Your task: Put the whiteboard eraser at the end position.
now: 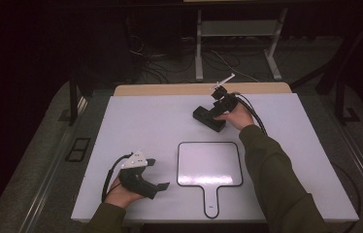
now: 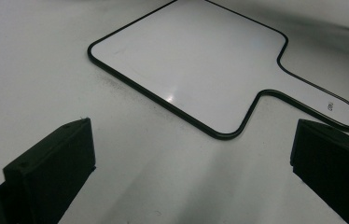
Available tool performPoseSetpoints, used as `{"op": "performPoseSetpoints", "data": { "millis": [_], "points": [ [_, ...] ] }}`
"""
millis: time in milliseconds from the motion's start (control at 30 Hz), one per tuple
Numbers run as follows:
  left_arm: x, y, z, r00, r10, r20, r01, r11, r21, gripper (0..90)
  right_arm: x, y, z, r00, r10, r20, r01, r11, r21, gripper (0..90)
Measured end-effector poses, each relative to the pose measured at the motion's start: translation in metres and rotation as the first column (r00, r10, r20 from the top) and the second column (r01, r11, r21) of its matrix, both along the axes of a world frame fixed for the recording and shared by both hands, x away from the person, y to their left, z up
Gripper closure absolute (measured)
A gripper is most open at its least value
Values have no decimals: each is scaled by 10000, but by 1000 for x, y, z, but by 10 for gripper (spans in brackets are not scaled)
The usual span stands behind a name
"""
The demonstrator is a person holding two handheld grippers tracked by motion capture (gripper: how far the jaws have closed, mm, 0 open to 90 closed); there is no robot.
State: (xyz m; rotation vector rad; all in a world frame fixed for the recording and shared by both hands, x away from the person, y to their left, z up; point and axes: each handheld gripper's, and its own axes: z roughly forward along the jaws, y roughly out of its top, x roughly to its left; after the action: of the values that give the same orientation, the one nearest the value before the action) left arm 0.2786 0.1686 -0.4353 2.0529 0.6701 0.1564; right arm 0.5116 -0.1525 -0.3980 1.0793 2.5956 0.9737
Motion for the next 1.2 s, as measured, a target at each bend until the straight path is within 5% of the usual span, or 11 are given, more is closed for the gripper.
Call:
{"op": "performPoseSetpoints", "data": {
  "millis": [167,900,1200],
  "points": [
    [0,0,0,10000,31,-32,-31,10000,-70,0,-8,-3,6,9983,-167,554,160,9998,143,166],
    [0,0,-1,10000,-16,-1,16,10000,-35,0,-41,-21,17,9947,-129,1025,-32,9878,1555,118],
    [0,-1,-1,10000,31,-43,-31,10000,-74,0,-58,-32,14,9919,-134,1264,-90,9845,1751,105]
  ]
}}
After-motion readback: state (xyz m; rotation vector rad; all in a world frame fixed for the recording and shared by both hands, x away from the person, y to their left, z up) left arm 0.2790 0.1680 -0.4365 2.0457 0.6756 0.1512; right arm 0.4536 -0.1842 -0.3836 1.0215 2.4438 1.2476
